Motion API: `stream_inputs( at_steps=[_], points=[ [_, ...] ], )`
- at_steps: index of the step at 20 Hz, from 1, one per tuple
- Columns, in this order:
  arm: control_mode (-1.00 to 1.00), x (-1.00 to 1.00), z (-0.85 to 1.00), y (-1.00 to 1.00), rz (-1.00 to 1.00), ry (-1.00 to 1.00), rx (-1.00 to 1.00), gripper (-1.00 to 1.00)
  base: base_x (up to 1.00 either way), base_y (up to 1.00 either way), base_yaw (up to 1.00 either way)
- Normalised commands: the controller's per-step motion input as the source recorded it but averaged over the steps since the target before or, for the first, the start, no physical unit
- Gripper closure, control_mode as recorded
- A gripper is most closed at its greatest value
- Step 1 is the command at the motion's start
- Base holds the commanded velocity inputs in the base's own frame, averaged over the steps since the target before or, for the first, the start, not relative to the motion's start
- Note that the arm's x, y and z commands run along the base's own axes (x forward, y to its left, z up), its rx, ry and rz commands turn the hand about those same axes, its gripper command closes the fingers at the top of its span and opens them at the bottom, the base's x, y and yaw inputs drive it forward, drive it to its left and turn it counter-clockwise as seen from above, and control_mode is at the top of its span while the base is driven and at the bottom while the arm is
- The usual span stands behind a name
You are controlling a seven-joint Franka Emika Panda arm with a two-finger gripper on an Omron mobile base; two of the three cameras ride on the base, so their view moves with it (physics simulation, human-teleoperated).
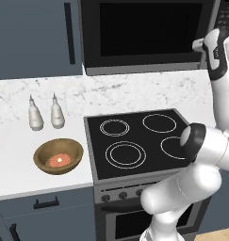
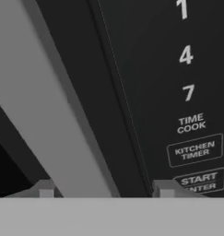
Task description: Open the microwave, place the bowl with waffle inside the microwave, then close the microwave door and turn it on.
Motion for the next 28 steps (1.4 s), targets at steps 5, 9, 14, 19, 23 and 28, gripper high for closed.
stream_inputs(
  at_steps=[5, 9, 14, 19, 23, 28],
  points=[
    [-1.0, 0.14, -0.06, 0.0, 0.0, 0.0, 0.01, 1.0, 0.0, 0.0, 0.0],
    [-1.0, -0.55, 0.01, 0.0, -0.05, 0.0, 0.0, 1.0, 0.0, 0.0, 0.0],
    [-1.0, -1.0, 0.1, -0.01, -0.22, 0.0, 0.0, 1.0, 0.0, 0.0, 0.0],
    [-1.0, -1.0, 0.0, -0.02, -0.39, -0.08, 0.0, 1.0, 0.0, 0.0, 0.0],
    [-1.0, -1.0, 0.0, 0.0, -0.36, -0.08, -0.03, 1.0, 0.0, 0.0, 0.0],
    [-1.0, -1.0, 0.0, 0.13, -0.2, -0.08, -0.13, 1.0, 0.0, 0.0, 0.0]
  ],
)
